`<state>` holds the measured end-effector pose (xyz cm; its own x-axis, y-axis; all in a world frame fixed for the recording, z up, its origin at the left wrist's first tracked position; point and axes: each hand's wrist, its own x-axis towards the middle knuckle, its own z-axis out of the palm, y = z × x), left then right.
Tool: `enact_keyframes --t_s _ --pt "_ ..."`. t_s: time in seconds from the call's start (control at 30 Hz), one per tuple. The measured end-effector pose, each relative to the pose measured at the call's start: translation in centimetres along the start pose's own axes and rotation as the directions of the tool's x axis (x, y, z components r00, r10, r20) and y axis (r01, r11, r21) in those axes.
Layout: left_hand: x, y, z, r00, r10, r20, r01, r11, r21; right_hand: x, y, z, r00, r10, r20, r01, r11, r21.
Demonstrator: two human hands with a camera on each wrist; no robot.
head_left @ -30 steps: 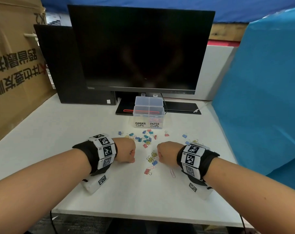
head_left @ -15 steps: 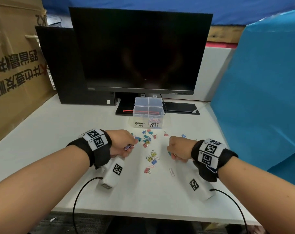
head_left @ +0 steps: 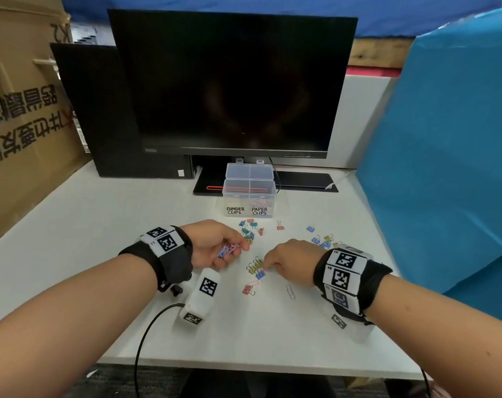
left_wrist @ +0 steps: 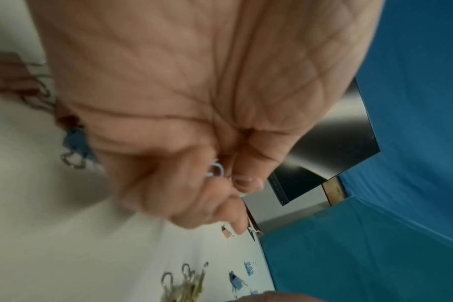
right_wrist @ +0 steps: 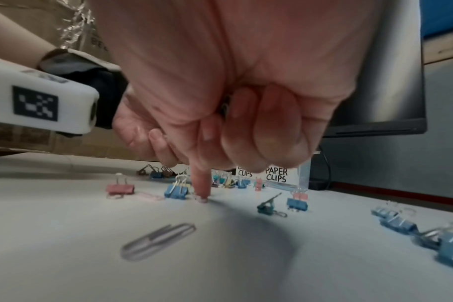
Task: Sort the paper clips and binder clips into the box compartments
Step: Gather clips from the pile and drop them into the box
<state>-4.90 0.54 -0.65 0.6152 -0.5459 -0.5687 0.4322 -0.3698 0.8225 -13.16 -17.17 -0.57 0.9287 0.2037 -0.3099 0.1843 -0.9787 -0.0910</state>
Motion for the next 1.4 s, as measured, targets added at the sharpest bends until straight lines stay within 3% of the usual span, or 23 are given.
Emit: enact_keyframes --t_s 0.2,0.4,0.67,0.73,0.83,0.9,1.17,1.4 --pt "0.0 -0.4 1.5 0.996 -0.090 0.005 0.085 0.955 0.284 -1.7 1.6 -0.5 0.998 -0.010 0.063 0.015 0.996 -0.083" --pt "0.5 -0.1 2.0 0.994 -0.101 -0.043 0.108 0.966 0.234 -2.3 2.0 -0.4 1.000 0.001 0.015 -0.001 1.000 -0.009" --pt "0.2 -0.2 2.2 0.993 -0.113 -0.044 0.121 0.910 0.397 -2.8 1.3 0.0 0.996 -0.002 0.085 0.007 0.998 -0.064" --pt "0.0 0.0 2.5 0.993 -0.080 -0.085 0.114 0.821 0.559 -2.8 0.9 0.2 0.997 0.013 0.081 -0.005 0.995 -0.100" --pt "0.0 0.1 3.5 0.988 0.086 -0.127 0.066 0.513 0.856 -2.3 0.5 0.6 0.999 0.031 0.040 -0.026 0.992 -0.121" --pt "0.4 -0.2 4.1 0.975 0.177 -0.136 0.056 0.394 0.917 -1.9 0.4 0.7 0.999 0.049 0.022 -0.046 0.990 -0.135" --pt "1.4 -0.5 5.5 0.971 0.218 -0.095 0.050 0.205 0.978 -1.2 0.3 0.7 0.996 0.084 0.037 -0.074 0.976 -0.202" --pt "1.2 -0.6 5.3 0.984 0.158 -0.078 0.049 0.180 0.982 -1.0 -0.5 1.3 0.991 0.125 0.045 -0.100 0.925 -0.366"
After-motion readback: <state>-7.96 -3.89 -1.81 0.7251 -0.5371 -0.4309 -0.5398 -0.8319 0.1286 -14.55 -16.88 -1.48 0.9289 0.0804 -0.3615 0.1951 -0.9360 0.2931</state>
